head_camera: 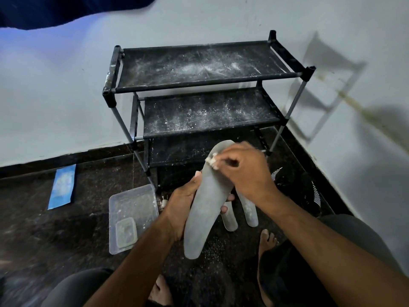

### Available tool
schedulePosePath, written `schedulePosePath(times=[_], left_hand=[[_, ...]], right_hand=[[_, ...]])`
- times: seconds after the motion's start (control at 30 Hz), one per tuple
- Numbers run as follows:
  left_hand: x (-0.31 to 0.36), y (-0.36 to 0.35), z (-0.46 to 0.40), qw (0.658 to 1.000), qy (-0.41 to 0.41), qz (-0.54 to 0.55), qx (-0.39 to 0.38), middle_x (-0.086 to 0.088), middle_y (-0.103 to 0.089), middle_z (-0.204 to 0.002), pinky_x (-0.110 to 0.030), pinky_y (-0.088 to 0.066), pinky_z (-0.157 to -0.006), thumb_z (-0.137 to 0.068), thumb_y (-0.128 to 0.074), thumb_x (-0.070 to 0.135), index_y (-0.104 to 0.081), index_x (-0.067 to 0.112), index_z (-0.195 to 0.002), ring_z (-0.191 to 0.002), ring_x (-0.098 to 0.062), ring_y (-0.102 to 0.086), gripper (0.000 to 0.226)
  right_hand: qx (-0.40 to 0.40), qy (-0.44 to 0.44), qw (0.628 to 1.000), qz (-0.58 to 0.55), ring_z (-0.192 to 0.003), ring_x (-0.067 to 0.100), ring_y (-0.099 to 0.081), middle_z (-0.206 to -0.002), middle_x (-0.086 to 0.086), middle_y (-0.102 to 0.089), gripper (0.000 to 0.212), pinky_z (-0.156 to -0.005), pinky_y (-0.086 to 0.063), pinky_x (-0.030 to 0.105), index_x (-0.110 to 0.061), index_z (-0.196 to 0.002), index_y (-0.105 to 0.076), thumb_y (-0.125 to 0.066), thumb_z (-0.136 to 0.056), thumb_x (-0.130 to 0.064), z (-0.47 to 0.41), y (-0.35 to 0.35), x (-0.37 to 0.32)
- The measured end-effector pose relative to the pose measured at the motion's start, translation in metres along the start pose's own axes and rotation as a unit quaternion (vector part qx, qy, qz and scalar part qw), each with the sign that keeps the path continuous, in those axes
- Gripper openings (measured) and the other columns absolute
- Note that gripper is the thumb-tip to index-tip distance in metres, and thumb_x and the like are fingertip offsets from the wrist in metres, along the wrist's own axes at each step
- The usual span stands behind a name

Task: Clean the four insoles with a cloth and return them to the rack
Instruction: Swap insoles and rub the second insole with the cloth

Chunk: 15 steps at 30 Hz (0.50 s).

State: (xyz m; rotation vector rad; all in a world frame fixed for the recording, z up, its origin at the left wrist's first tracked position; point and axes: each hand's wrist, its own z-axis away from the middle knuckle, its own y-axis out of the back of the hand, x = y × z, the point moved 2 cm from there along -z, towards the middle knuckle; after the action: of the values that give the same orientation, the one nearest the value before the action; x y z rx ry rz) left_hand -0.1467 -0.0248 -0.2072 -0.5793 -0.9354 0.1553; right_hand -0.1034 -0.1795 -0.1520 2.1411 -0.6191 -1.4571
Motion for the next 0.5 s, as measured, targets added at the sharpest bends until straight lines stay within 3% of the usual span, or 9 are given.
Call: schedulePosePath(times=[0.1, 0.17, 0.27, 0.33, 0.43, 0.5], left_hand=[[-0.001, 0.002, 0.002, 1.0, 0.006, -0.024, -0.005, -0.036, -0.065, -0.123, -0.043, -0.054, -0.087, -0.106, -0.036, 0.056, -0.064, 0.005, -0.135, -0.088, -0.036, -0.067, 0.065], [-0.002, 0.002, 0.003, 0.999, 0.004, -0.031, -0.009, -0.036, -0.065, -0.123, -0.043, -0.055, -0.085, -0.105, -0.036, 0.055, -0.065, 0.004, -0.133, -0.088, -0.036, -0.067, 0.065], [-0.001, 0.0, 0.002, 1.0, 0.003, -0.009, -0.012, -0.035, -0.066, -0.12, -0.041, -0.056, -0.08, -0.102, -0.041, 0.055, -0.065, 0.002, -0.132, -0.086, -0.037, -0.065, 0.065], [0.0, -0.001, 0.003, 1.0, 0.002, -0.001, -0.011, -0.037, -0.066, -0.118, -0.039, -0.058, -0.076, -0.104, -0.038, 0.054, -0.063, 0.002, -0.134, -0.084, -0.037, -0.065, 0.065], [0.001, -0.002, 0.005, 1.0, -0.011, -0.003, -0.019, -0.039, -0.062, -0.122, -0.042, -0.057, -0.081, -0.107, -0.035, 0.052, -0.057, 0.005, -0.141, -0.096, -0.041, -0.058, 0.063], [0.001, -0.001, 0.005, 1.0, -0.012, -0.008, -0.018, -0.039, -0.062, -0.121, -0.042, -0.056, -0.082, -0.107, -0.035, 0.052, -0.057, 0.006, -0.142, -0.097, -0.041, -0.058, 0.062]], right_hand=[[0.084, -0.029, 0.992, 0.091, -0.09, 0.004, -0.05, -0.092, -0.009, -0.069, 0.012, -0.078, -0.039, 0.01, -0.019, -0.095, -0.077, -0.076, -0.083, -0.022, -0.006, 0.01, 0.011], [0.034, -0.014, 0.995, 0.096, -0.088, 0.002, -0.051, -0.091, -0.01, -0.07, 0.011, -0.085, -0.043, 0.015, -0.02, -0.093, -0.077, -0.076, -0.083, -0.021, -0.003, 0.005, 0.009], [-0.061, -0.003, 0.998, -0.004, -0.089, 0.001, -0.059, -0.088, -0.013, -0.072, 0.006, -0.083, -0.046, 0.015, -0.018, -0.086, -0.079, -0.079, -0.08, -0.019, 0.004, -0.001, 0.002], [-0.025, -0.018, 0.999, -0.022, -0.088, 0.002, -0.059, -0.087, -0.013, -0.071, 0.007, -0.077, -0.046, 0.013, -0.02, -0.086, -0.078, -0.079, -0.079, -0.021, 0.0, 0.008, 0.005], [0.074, -0.043, 0.993, 0.076, -0.088, 0.006, -0.055, -0.089, -0.011, -0.069, 0.01, -0.074, -0.04, 0.011, -0.021, -0.092, -0.077, -0.077, -0.082, -0.022, -0.008, 0.023, 0.021], [0.036, -0.042, 0.994, 0.095, -0.088, 0.005, -0.053, -0.09, -0.012, -0.068, 0.01, -0.075, -0.041, 0.014, -0.022, -0.093, -0.077, -0.077, -0.083, -0.022, -0.005, 0.021, 0.024]])
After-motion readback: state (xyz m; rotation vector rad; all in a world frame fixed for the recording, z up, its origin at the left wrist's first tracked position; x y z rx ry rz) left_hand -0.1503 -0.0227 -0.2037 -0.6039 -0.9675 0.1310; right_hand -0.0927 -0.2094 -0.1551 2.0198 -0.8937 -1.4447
